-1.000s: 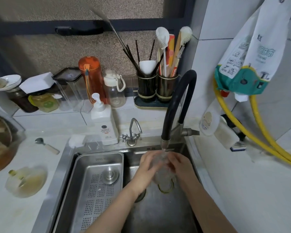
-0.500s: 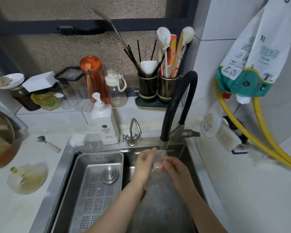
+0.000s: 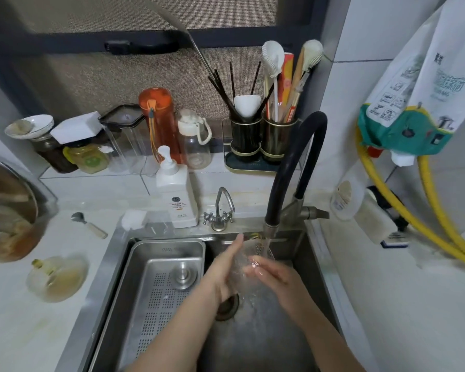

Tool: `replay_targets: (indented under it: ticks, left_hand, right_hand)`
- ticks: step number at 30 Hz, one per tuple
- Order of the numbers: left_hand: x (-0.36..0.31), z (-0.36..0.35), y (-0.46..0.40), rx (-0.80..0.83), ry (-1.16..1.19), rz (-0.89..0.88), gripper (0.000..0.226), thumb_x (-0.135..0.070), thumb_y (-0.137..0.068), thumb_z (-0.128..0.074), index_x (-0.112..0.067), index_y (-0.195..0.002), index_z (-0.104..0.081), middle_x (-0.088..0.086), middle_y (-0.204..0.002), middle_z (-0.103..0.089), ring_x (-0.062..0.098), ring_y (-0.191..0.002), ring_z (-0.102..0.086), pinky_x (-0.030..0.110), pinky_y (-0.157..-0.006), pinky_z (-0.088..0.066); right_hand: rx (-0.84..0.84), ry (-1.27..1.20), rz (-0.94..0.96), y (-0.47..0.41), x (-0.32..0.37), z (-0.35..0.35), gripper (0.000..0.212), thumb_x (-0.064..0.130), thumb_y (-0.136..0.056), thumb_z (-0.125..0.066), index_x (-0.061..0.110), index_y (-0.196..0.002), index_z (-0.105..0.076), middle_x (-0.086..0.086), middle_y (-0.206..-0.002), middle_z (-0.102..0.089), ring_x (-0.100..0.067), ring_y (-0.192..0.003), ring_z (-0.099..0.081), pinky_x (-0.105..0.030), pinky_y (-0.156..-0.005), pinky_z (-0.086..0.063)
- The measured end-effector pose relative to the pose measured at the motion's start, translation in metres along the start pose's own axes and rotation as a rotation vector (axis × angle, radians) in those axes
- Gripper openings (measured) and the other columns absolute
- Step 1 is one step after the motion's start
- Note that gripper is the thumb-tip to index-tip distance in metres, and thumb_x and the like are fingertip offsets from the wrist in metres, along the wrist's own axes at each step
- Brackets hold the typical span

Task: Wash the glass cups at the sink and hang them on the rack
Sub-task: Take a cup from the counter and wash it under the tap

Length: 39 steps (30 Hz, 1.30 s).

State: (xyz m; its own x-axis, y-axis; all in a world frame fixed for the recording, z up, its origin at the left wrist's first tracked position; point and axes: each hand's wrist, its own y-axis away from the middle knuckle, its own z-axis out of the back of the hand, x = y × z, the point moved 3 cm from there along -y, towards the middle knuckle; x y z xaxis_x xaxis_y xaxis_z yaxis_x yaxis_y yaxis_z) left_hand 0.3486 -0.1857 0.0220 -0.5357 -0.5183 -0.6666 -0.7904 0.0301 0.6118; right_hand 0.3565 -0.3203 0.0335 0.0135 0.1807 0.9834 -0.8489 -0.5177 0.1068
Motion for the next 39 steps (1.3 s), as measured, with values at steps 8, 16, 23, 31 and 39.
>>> replay_targets:
  ticks: [8, 16, 23, 31, 39]
  left_hand:
    - [0.004, -0.008, -0.005, -0.252, -0.476, -0.447, 0.058, -0.047, -0.083, -0.065, -0.024, -0.133, -0.048, -0.006, -0.129, -0.057, 0.003, -0.118, -0.054, 0.032, -0.106, -0.042]
    - [-0.016, -0.005, 0.009, -0.169, -0.740, -0.629, 0.065, -0.034, -0.089, -0.062, -0.028, -0.146, -0.032, -0.012, -0.139, -0.048, 0.000, -0.127, -0.045, 0.021, -0.108, -0.036]
    - [-0.026, 0.002, 0.003, -0.318, -1.090, -0.685, 0.020, -0.037, -0.083, -0.069, -0.021, -0.083, -0.056, -0.001, -0.089, -0.056, 0.010, -0.078, -0.052, 0.018, -0.066, -0.036]
    - [-0.013, 0.020, 0.005, -0.306, -1.075, -0.559, 0.025, -0.031, -0.087, -0.066, -0.021, -0.070, -0.051, -0.002, -0.069, -0.055, 0.009, -0.064, -0.048, 0.014, -0.057, -0.035]
    - [0.002, 0.007, 0.001, -0.299, -0.859, -0.521, 0.026, -0.024, -0.085, -0.069, -0.017, -0.067, -0.052, -0.004, -0.062, -0.050, 0.012, -0.062, -0.045, 0.028, -0.063, -0.038]
  right_hand:
    - [-0.049, -0.197, -0.073, -0.014, 0.009, 0.010, 0.024, 0.022, -0.098, -0.049, 0.023, -0.115, -0.066, 0.000, -0.115, -0.069, -0.013, -0.111, -0.063, -0.028, -0.095, -0.047]
    - [0.080, 0.081, -0.026, -0.010, -0.002, 0.013, 0.020, 0.016, -0.094, -0.056, 0.019, -0.108, -0.069, 0.005, -0.103, -0.073, -0.007, -0.101, -0.067, -0.025, -0.093, -0.050]
    - [0.116, 0.686, 0.150, -0.015, -0.013, 0.005, 0.024, 0.042, -0.089, -0.050, 0.028, -0.097, -0.068, 0.010, -0.084, -0.072, -0.002, -0.074, -0.065, -0.025, -0.072, -0.053]
    - [0.152, 0.948, 0.188, -0.012, -0.012, 0.002, 0.026, 0.030, -0.089, -0.046, 0.023, -0.111, -0.059, -0.002, -0.089, -0.069, -0.018, -0.083, -0.064, -0.031, -0.073, -0.050]
    - [0.374, 0.948, -0.061, -0.045, -0.016, 0.008, 0.060, 0.033, -0.079, -0.052, 0.009, -0.132, -0.039, -0.011, -0.122, -0.057, -0.027, -0.115, -0.055, -0.041, -0.096, -0.045]
